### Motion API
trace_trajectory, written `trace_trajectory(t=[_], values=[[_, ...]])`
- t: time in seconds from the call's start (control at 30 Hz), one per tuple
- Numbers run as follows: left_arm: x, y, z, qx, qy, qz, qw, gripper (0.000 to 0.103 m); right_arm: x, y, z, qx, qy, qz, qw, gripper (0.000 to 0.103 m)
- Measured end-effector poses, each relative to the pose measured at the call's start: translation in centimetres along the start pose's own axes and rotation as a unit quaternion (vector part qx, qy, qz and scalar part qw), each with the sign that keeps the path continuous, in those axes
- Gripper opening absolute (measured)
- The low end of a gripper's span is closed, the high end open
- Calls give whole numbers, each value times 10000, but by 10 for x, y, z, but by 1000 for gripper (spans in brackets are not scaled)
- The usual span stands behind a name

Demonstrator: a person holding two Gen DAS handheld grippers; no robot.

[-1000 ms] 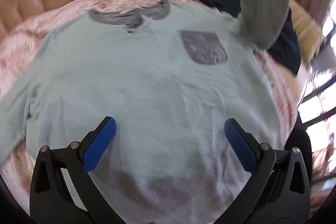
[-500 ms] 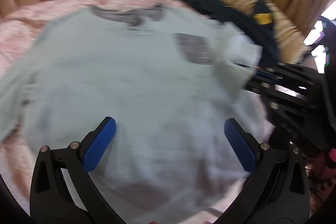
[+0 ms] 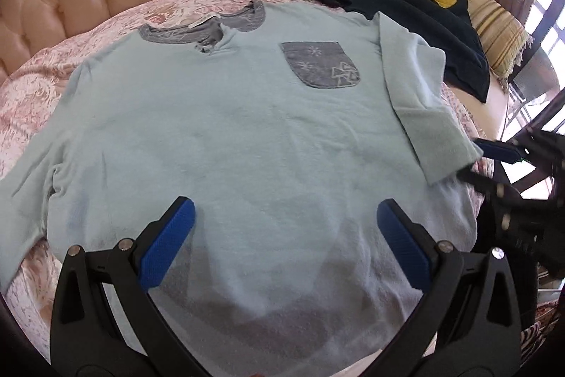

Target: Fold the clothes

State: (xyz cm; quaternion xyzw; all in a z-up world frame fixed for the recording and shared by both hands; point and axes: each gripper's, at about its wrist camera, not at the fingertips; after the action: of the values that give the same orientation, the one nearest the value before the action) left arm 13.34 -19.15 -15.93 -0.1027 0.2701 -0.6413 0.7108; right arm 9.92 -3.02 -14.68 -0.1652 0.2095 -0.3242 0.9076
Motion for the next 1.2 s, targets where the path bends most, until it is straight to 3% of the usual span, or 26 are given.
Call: trace_trajectory(t=[0.13, 0.23, 0.33, 0.4, 0.53, 0.67, 0.83, 1.0, 1.07, 1.13, 1.2], values=[[-10, 3, 3, 26, 537, 110, 9985, 103, -16, 11, 10, -179, 42, -274, 9995, 42], [-18, 7, 4, 62, 1694, 653, 9834, 103, -32, 12, 25, -359, 85, -473, 9982, 43], [-30, 10, -2, -25, 2984, 1214, 9467, 103, -48, 14, 39, -539, 128, -670, 9962, 49], [-37, 12, -8, -70, 3698, 1541, 9162, 103, -63, 17, 45, -620, 195, -877, 9940, 53], [-35, 15, -29, -50, 4414, 2332, 8665, 103, -92, 29, 45, -621, 205, -1373, 9884, 54], [-34, 17, -51, -26, 5049, 3096, 8057, 103, -96, 32, 40, -678, 95, -1515, 9861, 54], [-31, 11, -59, -341, 4792, 3638, 7980, 98, -91, 30, 39, -769, 1, -1437, 9866, 54], [-39, -1, -64, -366, 4142, 3792, 8266, 78, -90, 32, 41, -806, -28, -1391, 9870, 56], [-43, -6, -66, -372, 3872, 3845, 8372, 64, -89, 32, 42, -819, -37, -1376, 9871, 57], [-47, -11, -68, -379, 3599, 3894, 8470, 35, -89, 33, 42, -832, -46, -1361, 9872, 57], [-49, -14, -68, -399, 3391, 3894, 8554, 32, -89, 34, 43, -844, -55, -1346, 9873, 59]])
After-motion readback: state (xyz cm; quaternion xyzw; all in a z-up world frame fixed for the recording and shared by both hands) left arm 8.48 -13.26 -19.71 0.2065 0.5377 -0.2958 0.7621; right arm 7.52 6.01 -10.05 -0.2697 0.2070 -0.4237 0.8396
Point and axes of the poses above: each gripper's, at about its wrist camera, not at the fingertips, and z roughly against the way its jaws point, x to its left, y to its underside, and after that the axes turned 4 degrees about y, right-handed
